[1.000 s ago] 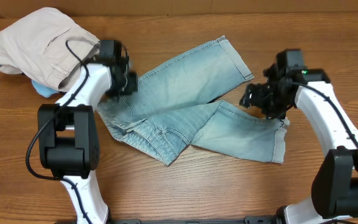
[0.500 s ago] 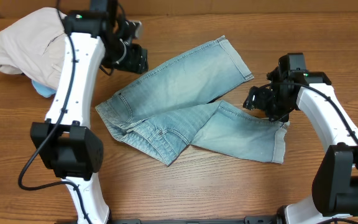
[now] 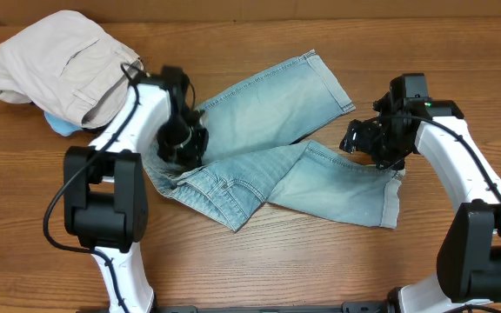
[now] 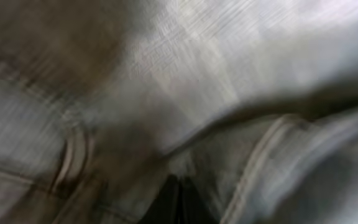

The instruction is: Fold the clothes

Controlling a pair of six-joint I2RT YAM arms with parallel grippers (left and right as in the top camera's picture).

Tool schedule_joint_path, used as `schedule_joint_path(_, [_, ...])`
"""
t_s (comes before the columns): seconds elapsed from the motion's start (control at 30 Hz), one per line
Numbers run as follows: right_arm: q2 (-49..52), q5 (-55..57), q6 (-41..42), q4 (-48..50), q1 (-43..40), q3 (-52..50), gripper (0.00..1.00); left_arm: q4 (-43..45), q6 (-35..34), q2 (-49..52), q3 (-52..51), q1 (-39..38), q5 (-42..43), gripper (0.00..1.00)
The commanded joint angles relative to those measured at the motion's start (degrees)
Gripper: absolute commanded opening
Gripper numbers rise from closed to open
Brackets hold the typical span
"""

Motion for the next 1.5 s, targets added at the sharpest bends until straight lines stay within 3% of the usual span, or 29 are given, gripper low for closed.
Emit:
schedule_joint_path(0.0, [-0.52,-0.22,-0.15,0.22,-0.22,0.02,0.90,5.22,-5.03,-0.22,-3.80,-0.20,-1.22,0.04])
schedule_joint_path(0.23, [-0.52,-0.46,0.24,0.83,-0.22,0.02,0.90,27.76,-9.29,1.99,-7.61,-0.63,-13.05,0.04])
schedule_joint_path(0.33, [-0.52,-0.48,1.44,0.81,-0.22,0.02,0.90,35.76,-9.31,6.99,-5.68,-0.09,-13.11,0.04])
schedule_joint_path(0.43, [-0.50,-0.48,1.68,0.79,-0.20,0.02,0.90,36.41,-9.81,13.33,1.70,0.87,-6.47,0.04])
schedule_joint_path(0.57, [-0.52,-0.87,2.69,0.81,-0.11,0.02,0.90,28.26,-7.78,19.82,18.71,1.38,2.54,0.04])
schedule_joint_path(0.73, [-0.52,-0.87,2.71,0.37,-0.11,0.02,0.90,14.95,-1.66,19.91,36.52,0.63,-0.20,0.04])
schedule_joint_path(0.9, [-0.52,-0.87,2.69,-0.26,-0.11,0.02,0.89,-4.46,-1.46,19.82,55.04,0.68,-1.20,0.06])
schedule_joint_path(0.97, [-0.52,-0.85,2.67,-0.33,-0.11,0.02,0.89,-12.96,-1.03,19.82,62.18,0.72,-1.55,0.31])
schedule_joint_path(1.0, [-0.52,-0.85,2.69,-0.37,-0.11,0.02,0.89,-16.52,-0.85,19.82,65.24,0.72,-2.45,0.57])
schedule_joint_path(1.03, [-0.52,-0.87,2.78,-0.48,-0.11,0.02,0.89,-19.91,-0.79,19.82,68.19,0.66,-3.85,0.69])
schedule_joint_path(1.13, [-0.52,-0.85,3.48,-0.81,-0.22,0.02,0.89,-30.60,0.26,19.82,77.09,0.00,-8.24,0.72])
schedule_joint_path(1.17, [-0.52,-0.87,4.28,-1.07,-0.37,0.02,0.89,-30.51,0.48,19.37,78.25,-0.15,-8.74,0.67])
schedule_joint_path(1.37, [-0.52,-0.90,5.73,-4.72,-1.66,0.02,0.89,-30.49,-0.50,6.78,75.73,-3.26,-7.54,0.69])
schedule_joint_path(1.47, [-0.52,-0.87,5.57,-7.45,-3.41,0.02,0.89,-30.49,-2.82,-3.72,68.39,-7.69,-16.17,0.73])
